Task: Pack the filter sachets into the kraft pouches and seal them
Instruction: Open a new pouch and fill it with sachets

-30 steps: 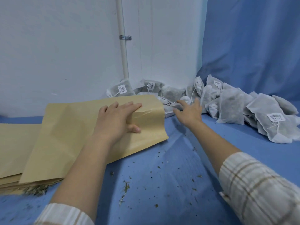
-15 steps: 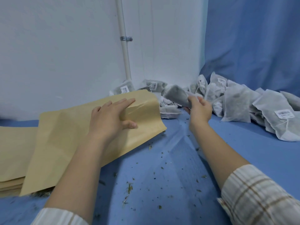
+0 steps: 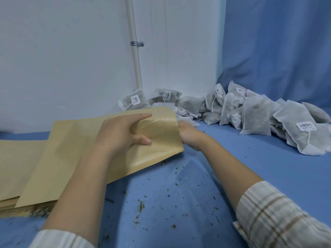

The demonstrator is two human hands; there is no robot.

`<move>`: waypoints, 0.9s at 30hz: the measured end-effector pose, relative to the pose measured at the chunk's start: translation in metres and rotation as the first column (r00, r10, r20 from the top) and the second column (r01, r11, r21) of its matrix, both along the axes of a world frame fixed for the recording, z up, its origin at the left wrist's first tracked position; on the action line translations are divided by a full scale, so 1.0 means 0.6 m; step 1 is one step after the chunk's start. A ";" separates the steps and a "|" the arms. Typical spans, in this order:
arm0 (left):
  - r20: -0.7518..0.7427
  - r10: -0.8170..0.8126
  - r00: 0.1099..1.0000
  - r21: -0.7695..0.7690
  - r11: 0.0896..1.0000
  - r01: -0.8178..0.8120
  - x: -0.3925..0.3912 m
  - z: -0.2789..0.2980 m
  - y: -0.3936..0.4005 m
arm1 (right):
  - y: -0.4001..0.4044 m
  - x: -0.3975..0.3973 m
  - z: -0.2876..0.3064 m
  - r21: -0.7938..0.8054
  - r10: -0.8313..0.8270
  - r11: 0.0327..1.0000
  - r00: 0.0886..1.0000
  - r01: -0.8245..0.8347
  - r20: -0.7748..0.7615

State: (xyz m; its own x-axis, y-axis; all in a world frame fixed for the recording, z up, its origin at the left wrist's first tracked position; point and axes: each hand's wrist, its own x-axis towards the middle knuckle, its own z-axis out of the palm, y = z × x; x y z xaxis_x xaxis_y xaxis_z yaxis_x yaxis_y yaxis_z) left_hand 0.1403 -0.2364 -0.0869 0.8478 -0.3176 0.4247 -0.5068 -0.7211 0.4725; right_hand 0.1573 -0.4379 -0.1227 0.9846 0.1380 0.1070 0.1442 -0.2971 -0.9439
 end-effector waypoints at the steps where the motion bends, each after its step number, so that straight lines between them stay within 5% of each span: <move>1: 0.027 0.026 0.999 0.014 1.000 -0.026 -0.001 -0.001 -0.002 | -0.004 0.008 -0.005 0.030 -0.190 0.982 0.978 0.188 0.081; 3: 0.065 0.066 0.996 0.029 0.997 -0.068 -0.004 -0.002 -0.004 | -0.020 0.027 -0.018 -0.144 -0.501 0.813 0.804 0.564 0.320; 4: 0.067 0.081 0.994 0.036 0.996 -0.084 -0.005 -0.002 -0.004 | -0.034 0.034 -0.028 -0.361 -0.498 0.681 0.765 0.637 0.409; 6: 0.062 0.105 0.993 0.051 0.993 -0.108 -0.003 -0.005 -0.004 | -0.060 0.051 -0.050 -0.703 -0.353 0.504 0.862 0.502 0.363; 10: 0.053 0.119 0.992 0.083 0.989 -0.123 0.000 -0.012 -0.006 | -0.060 0.067 -0.077 -0.818 -0.297 0.468 0.931 0.336 0.212; 12: 0.059 0.133 0.989 0.075 0.988 -0.137 0.002 -0.013 -0.004 | -0.062 0.068 -0.077 -0.722 -0.359 0.464 0.854 0.514 0.377; 14: 0.069 0.155 0.985 0.073 0.984 -0.160 0.004 -0.012 -0.001 | -0.070 0.062 -0.068 -0.416 -0.479 0.503 0.644 0.758 0.596; 16: 0.069 0.170 0.983 0.068 0.982 -0.175 0.003 -0.011 0.001 | -0.079 0.049 -0.054 -0.087 -0.612 0.568 0.490 0.818 0.621; 17: 0.067 0.171 0.983 0.062 0.983 -0.175 0.002 -0.010 0.001 | -0.083 0.044 -0.049 0.008 -0.648 0.604 0.485 0.797 0.587; 20: 0.065 0.163 0.985 0.054 0.985 -0.166 0.001 -0.009 0.003 | -0.086 0.033 -0.045 0.260 -0.699 0.713 0.631 0.652 0.337; 23: 0.067 0.160 0.985 0.053 0.985 -0.163 0.000 -0.008 0.004 | -0.092 0.023 -0.025 0.543 -0.589 0.715 0.798 0.440 0.128; 27: -0.013 0.033 0.999 -0.029 0.999 -0.033 -0.002 -0.007 -0.007 | -0.084 0.012 -0.003 0.445 -0.359 0.849 0.929 0.284 0.092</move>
State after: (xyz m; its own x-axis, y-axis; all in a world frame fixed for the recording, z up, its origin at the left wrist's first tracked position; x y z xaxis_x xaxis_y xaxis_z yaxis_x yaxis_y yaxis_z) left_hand 0.1388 -0.2403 -0.0911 0.8629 -0.2773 0.4225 -0.4770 -0.7232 0.4995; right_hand 0.1644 -0.4883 -0.1242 0.9283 -0.2773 0.2477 0.2745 0.0618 -0.9596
